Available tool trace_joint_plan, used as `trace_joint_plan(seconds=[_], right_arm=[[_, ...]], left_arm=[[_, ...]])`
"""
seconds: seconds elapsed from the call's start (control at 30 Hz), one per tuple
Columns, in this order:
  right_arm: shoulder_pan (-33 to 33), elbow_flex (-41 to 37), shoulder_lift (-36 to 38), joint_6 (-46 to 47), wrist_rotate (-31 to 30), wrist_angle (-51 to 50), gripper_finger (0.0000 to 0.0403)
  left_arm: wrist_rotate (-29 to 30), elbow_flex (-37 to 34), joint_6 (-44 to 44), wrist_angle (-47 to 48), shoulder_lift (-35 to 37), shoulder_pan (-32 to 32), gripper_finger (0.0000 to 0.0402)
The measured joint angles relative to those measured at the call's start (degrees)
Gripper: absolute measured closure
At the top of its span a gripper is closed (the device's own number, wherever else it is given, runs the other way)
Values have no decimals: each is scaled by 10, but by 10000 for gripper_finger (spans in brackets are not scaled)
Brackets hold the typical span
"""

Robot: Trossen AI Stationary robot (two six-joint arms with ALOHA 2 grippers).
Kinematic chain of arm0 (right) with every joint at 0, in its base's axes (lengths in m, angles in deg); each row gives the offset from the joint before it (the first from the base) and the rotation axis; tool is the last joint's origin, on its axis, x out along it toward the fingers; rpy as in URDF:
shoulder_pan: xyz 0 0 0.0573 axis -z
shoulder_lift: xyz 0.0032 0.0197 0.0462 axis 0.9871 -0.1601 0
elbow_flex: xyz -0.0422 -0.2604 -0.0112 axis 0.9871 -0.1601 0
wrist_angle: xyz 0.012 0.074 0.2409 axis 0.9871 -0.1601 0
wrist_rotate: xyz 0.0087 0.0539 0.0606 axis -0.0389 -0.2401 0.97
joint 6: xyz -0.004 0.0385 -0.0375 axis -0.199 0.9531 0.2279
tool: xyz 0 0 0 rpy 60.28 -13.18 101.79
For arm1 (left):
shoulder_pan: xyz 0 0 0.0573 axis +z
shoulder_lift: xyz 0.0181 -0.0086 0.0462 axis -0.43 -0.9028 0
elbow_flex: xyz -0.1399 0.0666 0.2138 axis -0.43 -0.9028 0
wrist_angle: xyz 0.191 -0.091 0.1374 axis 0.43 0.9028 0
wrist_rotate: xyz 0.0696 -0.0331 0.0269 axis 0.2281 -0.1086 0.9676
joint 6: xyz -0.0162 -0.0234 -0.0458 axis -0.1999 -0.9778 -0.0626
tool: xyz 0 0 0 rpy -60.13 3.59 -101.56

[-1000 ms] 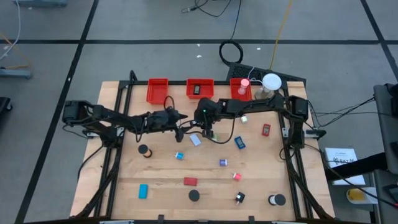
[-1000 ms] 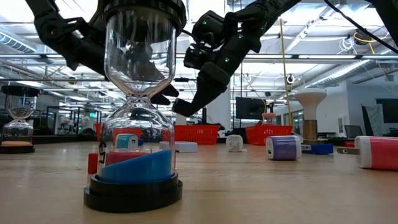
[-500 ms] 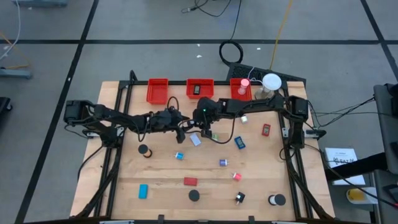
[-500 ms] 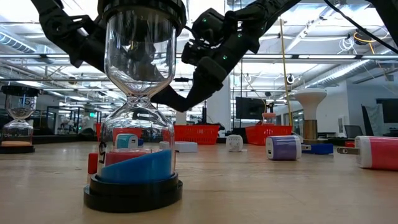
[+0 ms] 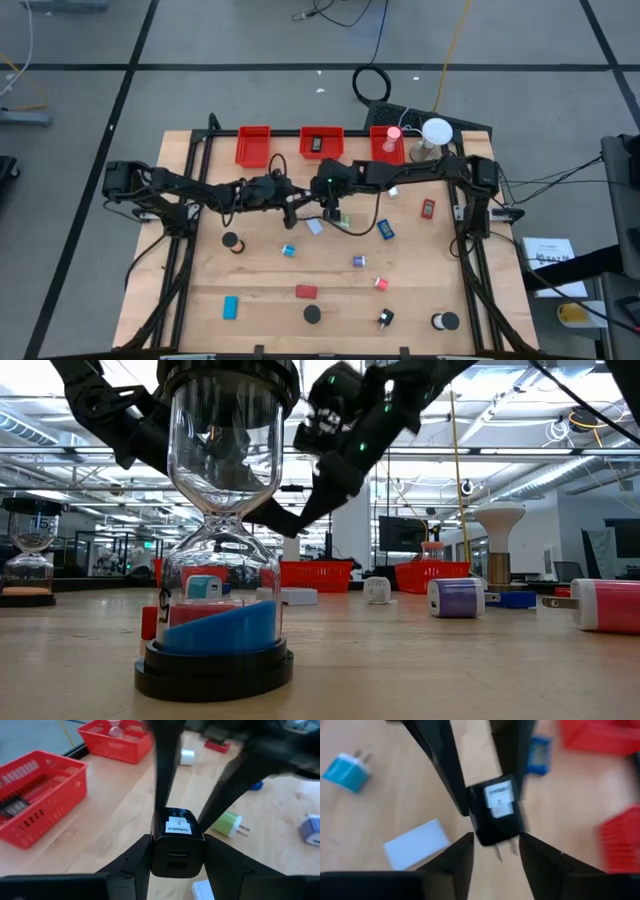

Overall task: Pick & Place Office items
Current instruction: Put the black charger adapter into the left red bin

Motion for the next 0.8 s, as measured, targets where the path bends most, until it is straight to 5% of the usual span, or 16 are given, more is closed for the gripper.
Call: trace_joint_plan(seconds=[0.17, 0.4, 0.67, 0.8], right_arm=[[-11, -10, 46, -47, -88, -10, 190], [-18, -74, 86, -161, -73, 95, 129], [-35, -172, 91, -282, -56, 362, 124], [-34, -183, 92, -285, -17, 415, 139]], left_arm=[[-81, -29, -35, -54, 22, 34, 253], [-233, -109, -141, -262, 47, 93, 253], [-290, -140, -234, -355, 48, 114, 253], [-293, -140, -241, -362, 47, 109, 253]])
